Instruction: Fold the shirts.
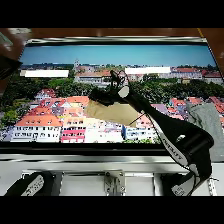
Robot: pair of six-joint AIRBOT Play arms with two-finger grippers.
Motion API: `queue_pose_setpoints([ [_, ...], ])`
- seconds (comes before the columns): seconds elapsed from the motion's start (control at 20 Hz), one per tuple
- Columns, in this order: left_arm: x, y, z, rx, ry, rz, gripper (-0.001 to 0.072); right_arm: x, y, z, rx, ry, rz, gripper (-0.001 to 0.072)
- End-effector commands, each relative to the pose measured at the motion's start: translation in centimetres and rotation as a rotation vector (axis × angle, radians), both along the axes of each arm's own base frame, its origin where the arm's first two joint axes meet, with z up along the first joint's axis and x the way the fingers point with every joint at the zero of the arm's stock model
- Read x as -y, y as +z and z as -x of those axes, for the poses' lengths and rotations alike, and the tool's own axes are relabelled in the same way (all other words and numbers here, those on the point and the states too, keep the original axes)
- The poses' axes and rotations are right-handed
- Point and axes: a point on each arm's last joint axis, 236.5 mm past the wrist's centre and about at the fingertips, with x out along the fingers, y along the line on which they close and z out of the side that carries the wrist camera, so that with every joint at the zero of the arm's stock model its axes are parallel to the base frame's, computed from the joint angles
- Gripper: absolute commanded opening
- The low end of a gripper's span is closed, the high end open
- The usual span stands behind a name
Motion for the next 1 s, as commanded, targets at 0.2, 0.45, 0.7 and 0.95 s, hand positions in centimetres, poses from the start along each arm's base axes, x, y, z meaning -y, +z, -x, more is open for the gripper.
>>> queue_pose_setpoints([
  [0.2,-1.3,0.3,5.1,-0.043,0.014,-0.136,0.0034,8.7,0.8,1.5,-0.035,0.19,0.182,0.0618],
  [0.45,-1.4,-1.7,4.8,-0.089,0.011,-0.118,0.0035,31.5,-2.4,4.7,-0.357,0.148,0.657,0.0644],
  [0.7,-0.9,-5.0,4.9,-0.168,0.006,-0.059,0.0035,30.1,-6.0,6.1,-0.41,0.091,0.414,0.0645],
  [0.95,-0.8,-3.5,4.7,-0.107,0.023,-0.047,0.0035,26.0,-9.3,4.7,-0.445,-0.025,0.199,0.0645],
])
